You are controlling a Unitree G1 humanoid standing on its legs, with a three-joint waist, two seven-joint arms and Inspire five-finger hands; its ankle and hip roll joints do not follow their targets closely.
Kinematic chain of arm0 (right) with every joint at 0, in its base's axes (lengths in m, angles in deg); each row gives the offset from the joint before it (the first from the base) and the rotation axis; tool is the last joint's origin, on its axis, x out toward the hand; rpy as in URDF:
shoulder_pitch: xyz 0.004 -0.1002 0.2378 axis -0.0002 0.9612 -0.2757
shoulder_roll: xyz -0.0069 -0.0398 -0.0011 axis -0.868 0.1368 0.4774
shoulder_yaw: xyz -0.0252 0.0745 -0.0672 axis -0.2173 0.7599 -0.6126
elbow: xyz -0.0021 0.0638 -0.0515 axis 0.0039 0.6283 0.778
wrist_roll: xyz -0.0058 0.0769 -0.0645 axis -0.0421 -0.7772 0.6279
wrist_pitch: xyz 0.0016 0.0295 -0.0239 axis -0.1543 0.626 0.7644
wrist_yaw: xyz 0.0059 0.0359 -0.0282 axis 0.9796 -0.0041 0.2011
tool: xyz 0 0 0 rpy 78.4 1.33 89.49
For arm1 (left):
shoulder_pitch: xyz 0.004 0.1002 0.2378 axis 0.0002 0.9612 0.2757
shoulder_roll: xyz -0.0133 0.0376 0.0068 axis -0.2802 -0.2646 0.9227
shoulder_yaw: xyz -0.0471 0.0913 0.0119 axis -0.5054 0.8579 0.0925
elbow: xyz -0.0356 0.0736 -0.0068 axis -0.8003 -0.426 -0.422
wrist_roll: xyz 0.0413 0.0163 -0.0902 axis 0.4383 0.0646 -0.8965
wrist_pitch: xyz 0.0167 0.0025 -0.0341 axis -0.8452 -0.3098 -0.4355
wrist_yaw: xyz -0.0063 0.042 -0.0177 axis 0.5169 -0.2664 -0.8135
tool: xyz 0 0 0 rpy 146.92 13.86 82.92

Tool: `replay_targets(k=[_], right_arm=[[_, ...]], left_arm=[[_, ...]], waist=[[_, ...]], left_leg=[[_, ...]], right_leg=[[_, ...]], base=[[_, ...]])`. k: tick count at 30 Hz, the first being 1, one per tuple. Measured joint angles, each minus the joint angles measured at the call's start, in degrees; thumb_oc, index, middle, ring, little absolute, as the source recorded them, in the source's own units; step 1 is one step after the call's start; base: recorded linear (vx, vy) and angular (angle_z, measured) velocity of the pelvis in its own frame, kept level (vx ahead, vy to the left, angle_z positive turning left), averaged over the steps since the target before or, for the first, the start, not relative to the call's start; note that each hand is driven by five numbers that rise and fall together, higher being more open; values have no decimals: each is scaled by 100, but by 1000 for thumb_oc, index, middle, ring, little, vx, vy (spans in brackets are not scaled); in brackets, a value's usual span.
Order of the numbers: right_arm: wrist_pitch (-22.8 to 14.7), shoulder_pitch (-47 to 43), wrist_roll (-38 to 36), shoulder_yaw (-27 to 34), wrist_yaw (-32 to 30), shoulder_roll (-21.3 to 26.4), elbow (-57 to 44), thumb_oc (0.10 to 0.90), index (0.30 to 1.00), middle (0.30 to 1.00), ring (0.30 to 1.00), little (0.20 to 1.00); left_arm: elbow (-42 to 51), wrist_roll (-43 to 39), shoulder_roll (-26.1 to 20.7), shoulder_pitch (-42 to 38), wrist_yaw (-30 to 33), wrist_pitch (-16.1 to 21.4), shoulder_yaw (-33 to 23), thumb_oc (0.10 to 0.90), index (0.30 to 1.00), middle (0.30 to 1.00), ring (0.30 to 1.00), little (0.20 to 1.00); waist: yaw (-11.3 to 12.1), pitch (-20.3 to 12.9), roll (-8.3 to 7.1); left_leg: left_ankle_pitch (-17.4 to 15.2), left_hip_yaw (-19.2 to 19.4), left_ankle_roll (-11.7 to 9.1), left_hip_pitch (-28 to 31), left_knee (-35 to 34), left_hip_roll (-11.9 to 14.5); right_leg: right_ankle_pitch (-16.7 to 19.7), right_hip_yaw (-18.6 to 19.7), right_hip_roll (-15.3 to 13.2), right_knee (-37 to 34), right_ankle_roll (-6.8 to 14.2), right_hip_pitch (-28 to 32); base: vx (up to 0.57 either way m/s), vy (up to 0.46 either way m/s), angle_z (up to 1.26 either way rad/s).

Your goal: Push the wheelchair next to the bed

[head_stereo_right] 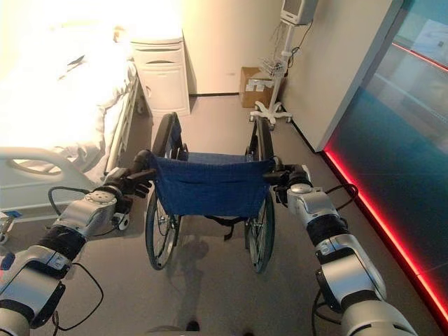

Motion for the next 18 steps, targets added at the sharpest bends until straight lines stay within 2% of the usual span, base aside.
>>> replay_targets(k=[3,7,8,9,11,12,14,16,18], right_arm=[[40,16,-4,-29,118,58,120,400,300,300,300,300],[58,33,-4,-54,168,66,121,400,300,300,300,300],[58,44,-11,-59,175,73,72,400,300,300,300,300],[58,44,-13,-86,176,74,54,400,300,300,300,300],[65,62,-33,-103,175,81,19,400,300,300,300,300],[67,68,-52,-89,173,89,-45,400,300,300,300,300],[75,97,-54,14,170,119,-141,400,300,300,300,300],[106,106,-54,95,158,143,-155,400,300,300,300,300],[130,108,-72,97,158,261,-142,400,300,300,300,300]], left_arm=[[-104,-126,114,0,67,29,-4,400,300,300,300,300],[-155,-144,149,0,209,41,-2,400,300,300,300,300],[-161,-144,150,0,306,79,-1,400,300,300,300,300],[-161,-143,142,-1,346,101,-1,400,300,300,300,300],[-214,-158,156,0,474,204,4,400,300,300,300,300],[-214,-168,148,-1,564,294,-2,400,300,300,300,300],[-214,-220,146,-1,577,452,-20,400,300,300,300,300],[-215,-274,202,1,565,476,-110,400,300,300,300,300],[-214,-477,344,1,587,491,-124,400,300,300,300,300]], waist=[[-54,13,-32],[-223,16,-75],[-245,28,-57],[-273,26,-60],[-354,42,-101],[-502,96,-157],[-568,186,-248],[-586,221,-300],[-617,220,-300]], left_leg=[[-115,-22,69,6,158,-86],[-132,-193,105,1,174,-185],[-141,-431,142,-13,185,-193],[-140,-513,144,-30,197,-194],[-172,-669,180,-62,297,-202],[-214,-814,192,-120,419,-207],[-249,-845,143,-108,486,-210],[-318,-822,37,-86,526,-172],[-385,-791,-69,-10,519,-39]], right_leg=[[-240,207,-171,732,-53,-276],[-273,397,-261,653,-3,-343],[-265,497,-166,776,17,-556],[-257,550,-126,744,29,-668],[-85,645,-137,513,237,-1008],[12,671,-208,58,387,-1180],[78,579,-331,-154,479,-1420],[80,584,-373,-121,473,-1549],[42,618,-313,486,414,-1548]], base=[[207,-72,5],[264,-194,11],[271,-229,5],[380,-298,19],[372,-287,45],[274,-221,62],[412,-374,65],[367,-345,55],[382,-356,72]])
